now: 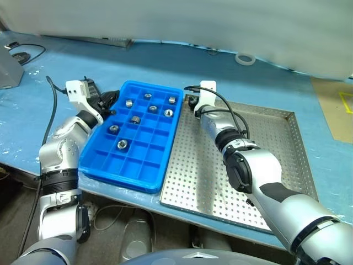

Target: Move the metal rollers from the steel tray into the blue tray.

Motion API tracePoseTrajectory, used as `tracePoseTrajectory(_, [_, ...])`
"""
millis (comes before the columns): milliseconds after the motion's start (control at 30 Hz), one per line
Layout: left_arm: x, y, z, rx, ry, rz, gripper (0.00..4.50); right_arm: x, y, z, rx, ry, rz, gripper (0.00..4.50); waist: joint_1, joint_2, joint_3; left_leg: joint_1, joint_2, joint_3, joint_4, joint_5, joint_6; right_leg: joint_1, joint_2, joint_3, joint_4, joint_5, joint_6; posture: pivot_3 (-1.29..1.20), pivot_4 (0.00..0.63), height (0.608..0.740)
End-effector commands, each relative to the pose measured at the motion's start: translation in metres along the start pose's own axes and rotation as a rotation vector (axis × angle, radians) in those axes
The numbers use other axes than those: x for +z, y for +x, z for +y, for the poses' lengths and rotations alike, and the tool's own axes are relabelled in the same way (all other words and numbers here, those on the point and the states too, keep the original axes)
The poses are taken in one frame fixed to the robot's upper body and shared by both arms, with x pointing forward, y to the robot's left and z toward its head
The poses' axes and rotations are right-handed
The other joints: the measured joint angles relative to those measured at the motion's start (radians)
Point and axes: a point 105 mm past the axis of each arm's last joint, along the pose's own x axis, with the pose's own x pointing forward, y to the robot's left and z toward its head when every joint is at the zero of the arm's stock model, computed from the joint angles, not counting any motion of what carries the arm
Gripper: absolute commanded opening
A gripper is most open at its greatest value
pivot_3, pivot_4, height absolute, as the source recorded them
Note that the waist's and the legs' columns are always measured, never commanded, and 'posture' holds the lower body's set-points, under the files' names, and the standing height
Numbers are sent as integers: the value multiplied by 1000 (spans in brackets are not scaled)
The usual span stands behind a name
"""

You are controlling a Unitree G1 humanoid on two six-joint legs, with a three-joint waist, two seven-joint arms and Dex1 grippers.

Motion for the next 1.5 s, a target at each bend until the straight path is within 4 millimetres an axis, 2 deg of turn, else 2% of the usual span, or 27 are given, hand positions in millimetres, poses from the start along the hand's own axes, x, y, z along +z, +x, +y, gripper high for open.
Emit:
tracePoseTrajectory(33, [12, 0, -8, -25, 22, -42, 1442, 10, 0, 11, 19, -6, -29, 2366, 0, 0, 0, 0, 0, 0, 0, 0, 0, 0, 0, 0, 0, 0, 0, 174, 150, 740])
tracePoseTrajectory(167, [11, 0, -8, -25, 19, -41, 1442, 7, 0, 16, 26, 5, -19, 2366, 0, 0, 0, 0, 0, 0, -1, 0, 0, 0, 0, 0, 0, 0, 0, 179, 150, 740])
tracePoseTrajectory(400, [4, 0, -8, -24, 12, -26, 1442, -8, -1, 10, -8, 15, 30, 2366, 1, 0, 0, 0, 0, 0, -1, 0, 0, 0, 0, 0, 0, 0, 0, 174, 150, 740])
tracePoseTrajectory(500, [3, 1, -9, -26, 8, -25, 1442, -5, 0, 11, 8, 17, 14, 1779, 0, 0, 0, 0, 0, 0, -1, 0, -1, 0, 0, 0, 0, 0, 0, 174, 150, 740])
tracePoseTrajectory(600, [3, 2, -9, -30, 6, -25, 1442, -3, 0, 9, 8, 22, 6, 761, 0, 0, 0, 0, 0, 0, -2, 1, -1, -1, 0, 0, 0, 0, 0, 168, 150, 740])
tracePoseTrajectory(633, [3, 2, -9, -32, 6, -25, 1442, -1, 0, 9, 15, 31, -6, 605, 0, 0, 0, 0, 0, 0, -2, 1, -2, -1, 0, 0, 0, 0, 0, 168, 150, 740])
tracePoseTrajectory(933, [3, 6, -9, -42, 2, -23, 1442, 6, -1, 1, 47, 38, -42, 606, 0, 0, 0, 0, 0, 0, -3, 2, -3, -1, 0, 0, 0, 0, 0, 133, 150, 740])
tracePoseTrajectory(1100, [2, 11, -14, -67, -4, -21, 1442, 18, -1, -5, 60, 13, -78, 606, 0, 0, 0, 0, 0, 0, -3, 2, -3, -1, 0, 0, 1, 0, 0, 117, 150, 740])
tracePoseTrajectory(1233, [4, 9, -26, -150, -39, -24, 1442, 34, -4, -8, 159, -31, -128, 606, 1, 0, 0, 0, 0, 0, -2, 2, -3, -1, 0, 0, 1, 0, 0, 107, 150, 740])
tracePoseTrajectory(1300, [9, 1, -37, -234, -61, -24, 1442, 46, -11, -7, 256, -78, -188, 606, 2, -1, 0, 0, 0, 0, -2, 2, -3, -1, 0, 0, 1, 0, 0, 107, 150, 740])
tracePoseTrajectory(1367, [12, -9, -47, -322, -79, -12, 1442, 55, -26, -1, 402, -139, -241, 606, 3, -1, 1, -1, 0, 0, -2, 2, -2, -1, 0, 0, 0, 0, 0, 97, 150, 740])
tracePoseTrajectory(1500, [17, -33, -60, -456, -55, 30, 1442, 55, -90, 21, 763, -297, -271, 606, 4, -3, 1, -2, 0, -1, -4, 2, -1, 0, 1, -1, -3, 0, 1, 91, 150, 740])
